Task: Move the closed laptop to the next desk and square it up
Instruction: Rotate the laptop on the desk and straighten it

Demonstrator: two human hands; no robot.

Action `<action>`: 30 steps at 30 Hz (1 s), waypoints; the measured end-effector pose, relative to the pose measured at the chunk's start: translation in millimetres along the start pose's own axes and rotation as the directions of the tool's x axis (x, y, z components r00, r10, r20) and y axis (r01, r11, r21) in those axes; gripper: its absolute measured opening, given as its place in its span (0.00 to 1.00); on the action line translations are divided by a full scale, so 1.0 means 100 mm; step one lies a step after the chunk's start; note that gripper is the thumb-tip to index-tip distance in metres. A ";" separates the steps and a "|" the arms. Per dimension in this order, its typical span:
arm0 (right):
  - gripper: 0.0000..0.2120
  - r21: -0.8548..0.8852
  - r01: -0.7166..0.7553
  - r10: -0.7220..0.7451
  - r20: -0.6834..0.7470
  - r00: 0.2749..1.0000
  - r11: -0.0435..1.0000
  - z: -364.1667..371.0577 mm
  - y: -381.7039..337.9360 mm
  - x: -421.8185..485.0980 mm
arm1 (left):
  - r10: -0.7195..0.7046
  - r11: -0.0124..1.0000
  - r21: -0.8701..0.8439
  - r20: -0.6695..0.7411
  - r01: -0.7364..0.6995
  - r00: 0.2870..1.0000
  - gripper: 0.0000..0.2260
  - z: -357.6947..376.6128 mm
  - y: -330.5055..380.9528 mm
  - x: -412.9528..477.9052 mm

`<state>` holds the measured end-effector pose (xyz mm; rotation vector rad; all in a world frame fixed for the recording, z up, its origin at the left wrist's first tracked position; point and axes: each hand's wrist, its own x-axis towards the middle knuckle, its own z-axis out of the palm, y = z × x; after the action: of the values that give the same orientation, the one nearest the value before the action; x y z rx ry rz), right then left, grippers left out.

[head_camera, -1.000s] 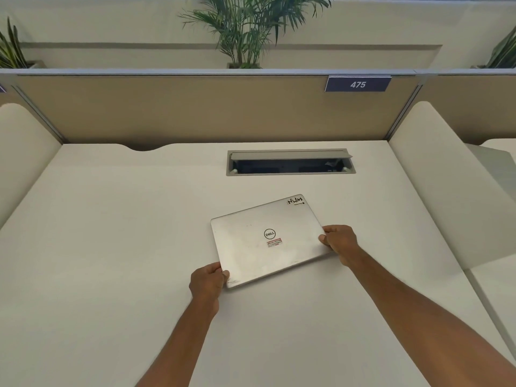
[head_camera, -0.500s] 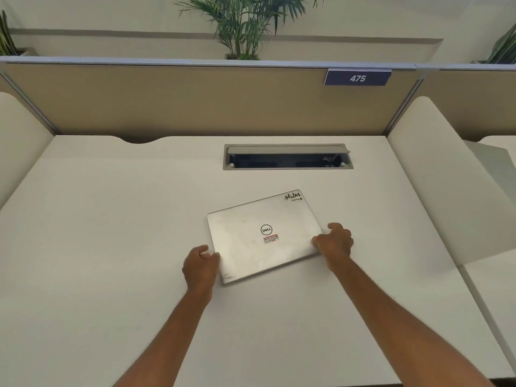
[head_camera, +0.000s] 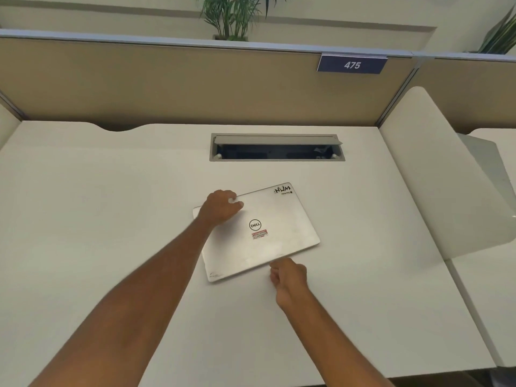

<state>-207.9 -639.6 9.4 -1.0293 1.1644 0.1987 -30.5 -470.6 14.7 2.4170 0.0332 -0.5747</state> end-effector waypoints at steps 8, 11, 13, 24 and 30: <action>0.05 0.128 -0.072 0.073 -0.002 0.997 0.989 0.10 -0.10 0.03 | -0.024 0.998 0.064 0.108 0.018 0.994 0.22 -0.04 0.18 0.21; 0.04 0.130 -0.075 0.078 -0.013 0.997 0.989 0.10 -0.11 0.06 | -0.043 0.998 0.058 0.133 0.035 0.990 0.24 -0.08 0.19 0.22; 0.03 0.120 -0.074 0.078 -0.029 0.997 0.990 0.08 -0.11 0.09 | -0.081 0.997 0.022 0.146 0.079 0.986 0.27 -0.11 0.20 0.24; 0.04 0.002 0.049 -0.049 -0.109 0.993 0.999 -0.03 -0.25 0.28 | -0.172 0.945 -0.252 0.163 0.209 0.972 0.31 -0.14 -0.09 0.13; 0.04 -0.102 0.117 -0.128 -0.111 0.986 0.988 -0.05 -0.43 0.41 | -0.154 0.902 -0.372 0.200 0.221 0.968 0.41 -0.14 -0.38 -0.04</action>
<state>-167.3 -682.3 -0.9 -1.2064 1.2017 0.0979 -34.6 -431.9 3.9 1.9801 0.2885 -0.7765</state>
